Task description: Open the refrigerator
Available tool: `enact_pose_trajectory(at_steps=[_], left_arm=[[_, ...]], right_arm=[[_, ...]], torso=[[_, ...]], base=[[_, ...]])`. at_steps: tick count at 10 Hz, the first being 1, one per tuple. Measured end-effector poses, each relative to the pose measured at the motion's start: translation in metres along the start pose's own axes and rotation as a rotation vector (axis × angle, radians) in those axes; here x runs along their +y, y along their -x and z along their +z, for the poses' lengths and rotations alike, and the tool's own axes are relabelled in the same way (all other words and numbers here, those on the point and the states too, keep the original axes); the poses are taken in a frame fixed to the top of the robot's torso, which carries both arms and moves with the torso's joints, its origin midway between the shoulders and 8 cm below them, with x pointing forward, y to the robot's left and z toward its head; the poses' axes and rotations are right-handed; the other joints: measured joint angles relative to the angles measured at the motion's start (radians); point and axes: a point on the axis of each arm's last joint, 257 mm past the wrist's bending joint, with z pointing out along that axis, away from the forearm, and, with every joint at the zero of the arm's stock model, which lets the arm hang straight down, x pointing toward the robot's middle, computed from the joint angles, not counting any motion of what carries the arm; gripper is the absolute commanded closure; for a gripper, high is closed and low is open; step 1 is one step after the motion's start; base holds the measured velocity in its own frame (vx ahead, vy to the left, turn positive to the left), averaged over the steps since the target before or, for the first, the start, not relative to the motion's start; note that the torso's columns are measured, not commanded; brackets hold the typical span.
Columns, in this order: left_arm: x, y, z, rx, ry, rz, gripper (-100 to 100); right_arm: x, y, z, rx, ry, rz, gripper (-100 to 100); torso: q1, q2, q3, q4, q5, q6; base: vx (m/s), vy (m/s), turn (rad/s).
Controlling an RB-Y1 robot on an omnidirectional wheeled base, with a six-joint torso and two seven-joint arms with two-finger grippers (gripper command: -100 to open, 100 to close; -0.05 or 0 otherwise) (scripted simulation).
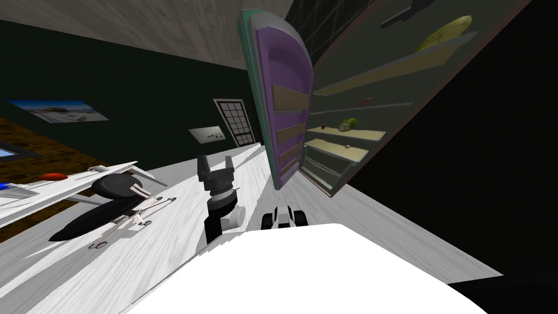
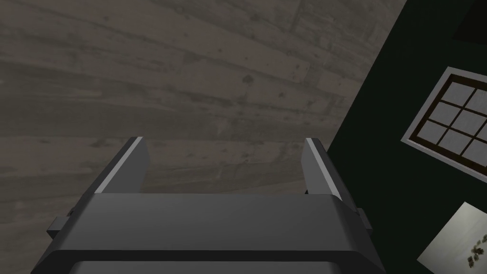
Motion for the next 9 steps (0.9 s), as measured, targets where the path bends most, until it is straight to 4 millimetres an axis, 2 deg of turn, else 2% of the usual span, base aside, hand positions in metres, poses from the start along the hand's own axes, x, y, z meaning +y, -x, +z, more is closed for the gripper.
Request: enact_pose_trajectory(at_steps=[2,4,5,8,9], left_arm=[[0.000,0.000,0.000,0.000,0.000,0.000,0],[0.000,0.000,0.000,0.000,0.000,0.000,0],[0.000,0.000,0.000,0.000,0.000,0.000,0],[0.000,0.000,0.000,0.000,0.000,0.000,0],[0.000,0.000,0.000,0.000,0.000,0.000,0]], right_arm=[[0.014,-0.018,-0.014,0.031,0.006,-0.010,-100],[0.025,-0.051,-0.029,0.092,0.014,-0.009,-100],[0.032,-0.062,-0.033,0.107,0.018,-0.007,-100],[0.053,-0.115,-0.067,0.194,0.037,-0.008,-100],[0.062,-0.123,-0.074,0.208,0.044,-0.012,-100]], torso=[[-0.007,0.001,0.001,0.000,-0.002,0.000],[-0.002,0.001,0.001,0.000,-0.001,0.000],[-0.008,0.001,0.001,0.001,-0.002,0.001],[-0.002,0.000,0.000,0.000,0.000,0.000],[-0.008,0.002,0.001,0.001,-0.002,0.001]], base=[[0.023,0.186,0.082],[0.015,0.219,0.053],[0.031,0.161,0.065],[0.030,0.223,0.075],[0.024,0.165,0.067]])
